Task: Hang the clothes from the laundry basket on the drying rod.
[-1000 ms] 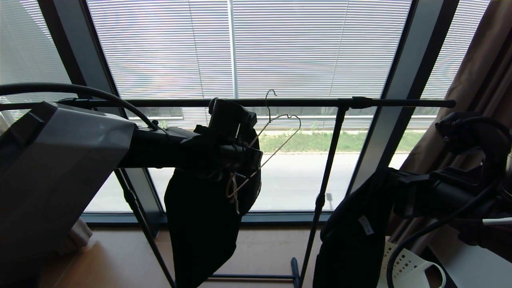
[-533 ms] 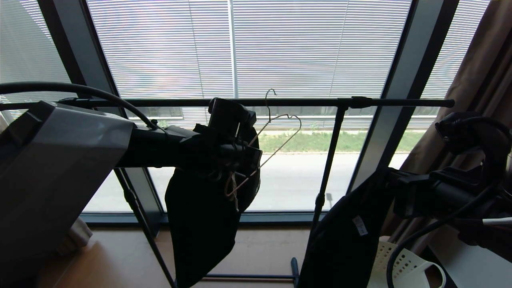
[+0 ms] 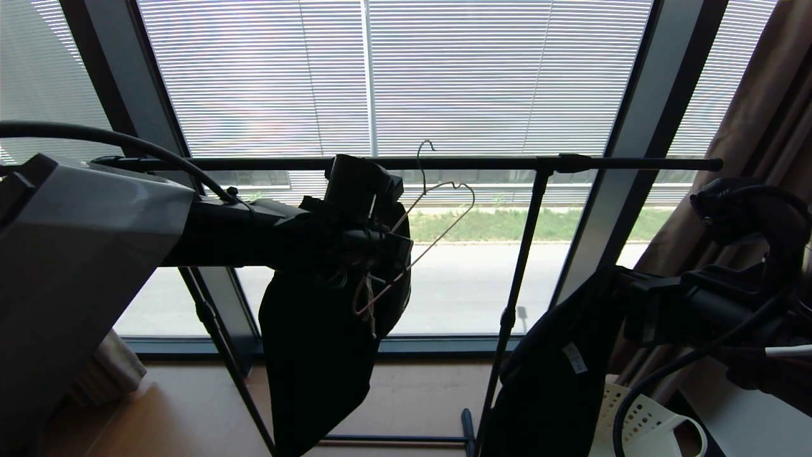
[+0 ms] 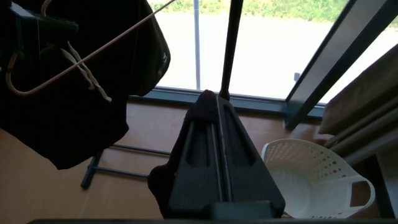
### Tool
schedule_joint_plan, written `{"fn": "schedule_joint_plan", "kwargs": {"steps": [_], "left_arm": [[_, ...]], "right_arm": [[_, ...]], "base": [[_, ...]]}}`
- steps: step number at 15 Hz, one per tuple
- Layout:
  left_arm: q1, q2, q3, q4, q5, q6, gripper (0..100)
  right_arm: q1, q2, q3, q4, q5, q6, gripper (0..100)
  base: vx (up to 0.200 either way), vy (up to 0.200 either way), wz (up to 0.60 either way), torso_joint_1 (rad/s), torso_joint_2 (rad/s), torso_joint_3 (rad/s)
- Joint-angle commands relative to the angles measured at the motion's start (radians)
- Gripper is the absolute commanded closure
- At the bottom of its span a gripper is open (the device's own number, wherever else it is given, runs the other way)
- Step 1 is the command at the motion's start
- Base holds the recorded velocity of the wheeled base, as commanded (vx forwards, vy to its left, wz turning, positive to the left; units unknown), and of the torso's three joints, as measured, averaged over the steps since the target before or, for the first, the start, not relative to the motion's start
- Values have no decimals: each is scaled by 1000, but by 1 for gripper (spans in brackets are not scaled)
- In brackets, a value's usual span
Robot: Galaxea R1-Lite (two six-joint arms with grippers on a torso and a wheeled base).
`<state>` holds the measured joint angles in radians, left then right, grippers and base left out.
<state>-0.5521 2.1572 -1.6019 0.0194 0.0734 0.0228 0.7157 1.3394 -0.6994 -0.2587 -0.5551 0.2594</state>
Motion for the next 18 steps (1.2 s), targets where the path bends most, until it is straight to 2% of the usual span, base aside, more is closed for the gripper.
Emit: {"fn": "schedule_joint_plan", "kwargs": {"steps": [1,6,9,11,12,13,14,18], "left_arm": [[0,-10,4,1,0,0,100],[-2,-14,7,1,2,-1,100],[-22,-177,134,-7,-3,-4,100],[-35,-313,330,-107,-3,-1,100],[-46,-405,470,-199,-4,2,100],[-51,-447,537,-243,-4,5,100],[-68,-527,669,-329,-6,5,100],[-91,-689,1010,-507,-14,5,100]], "right_arm": [[1,1,0,-1,0,0,100],[1,1,0,-1,0,0,100],[1,6,3,-1,1,0,100],[1,7,8,-1,4,3,100],[1,11,14,-2,3,1,100],[1,11,14,-2,4,1,100],[1,12,15,-1,3,1,100],[8,15,31,1,-5,-2,100]], "base": [[0,0,0,0,0,0],[0,0,0,0,0,0],[0,0,0,0,0,0],[0,0,0,0,0,0],[0,0,0,0,0,0],[0,0,0,0,0,0],[0,0,0,0,0,0],[0,0,0,0,0,0]]}}
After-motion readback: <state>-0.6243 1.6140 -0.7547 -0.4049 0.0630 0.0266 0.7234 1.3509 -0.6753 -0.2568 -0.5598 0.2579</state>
